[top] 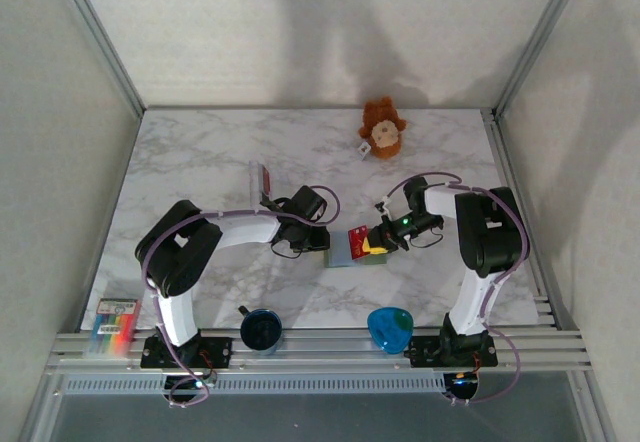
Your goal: Put the credit cards into the card holder
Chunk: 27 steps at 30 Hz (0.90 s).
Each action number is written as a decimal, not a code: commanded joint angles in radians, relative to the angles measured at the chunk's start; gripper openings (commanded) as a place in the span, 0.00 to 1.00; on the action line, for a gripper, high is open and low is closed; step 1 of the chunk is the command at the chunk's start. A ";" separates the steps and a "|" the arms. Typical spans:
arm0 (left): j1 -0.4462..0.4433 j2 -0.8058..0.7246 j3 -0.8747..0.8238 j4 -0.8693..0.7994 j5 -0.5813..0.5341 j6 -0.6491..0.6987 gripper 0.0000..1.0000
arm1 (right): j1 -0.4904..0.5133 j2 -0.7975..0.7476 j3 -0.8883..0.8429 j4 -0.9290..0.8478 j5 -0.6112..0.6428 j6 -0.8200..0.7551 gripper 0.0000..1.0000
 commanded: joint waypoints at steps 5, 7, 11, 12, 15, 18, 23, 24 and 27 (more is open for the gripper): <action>0.030 0.052 -0.015 -0.027 -0.113 0.018 0.13 | 0.007 0.001 -0.023 0.019 0.037 0.014 0.00; 0.030 0.047 -0.019 -0.030 -0.126 0.016 0.13 | 0.006 -0.004 -0.028 0.026 0.034 0.021 0.00; 0.034 0.049 -0.020 -0.032 -0.136 0.025 0.11 | 0.006 -0.030 -0.055 0.065 0.035 0.051 0.00; 0.036 0.051 -0.017 -0.039 -0.136 0.028 0.11 | 0.007 -0.039 -0.064 0.079 0.035 0.060 0.00; 0.037 0.045 -0.019 -0.043 -0.143 0.033 0.10 | 0.006 -0.048 -0.067 0.079 0.029 0.063 0.00; 0.045 0.053 -0.021 -0.038 -0.142 0.037 0.10 | 0.006 -0.058 -0.074 0.079 0.033 0.060 0.00; 0.048 0.053 -0.025 -0.031 -0.136 0.032 0.09 | 0.007 -0.080 -0.096 0.107 0.018 0.080 0.00; 0.048 0.053 -0.029 -0.028 -0.136 0.031 0.09 | 0.006 -0.081 -0.100 0.109 0.018 0.080 0.00; 0.050 0.067 -0.016 -0.037 -0.126 0.033 0.08 | 0.006 -0.085 -0.117 0.126 0.023 0.092 0.00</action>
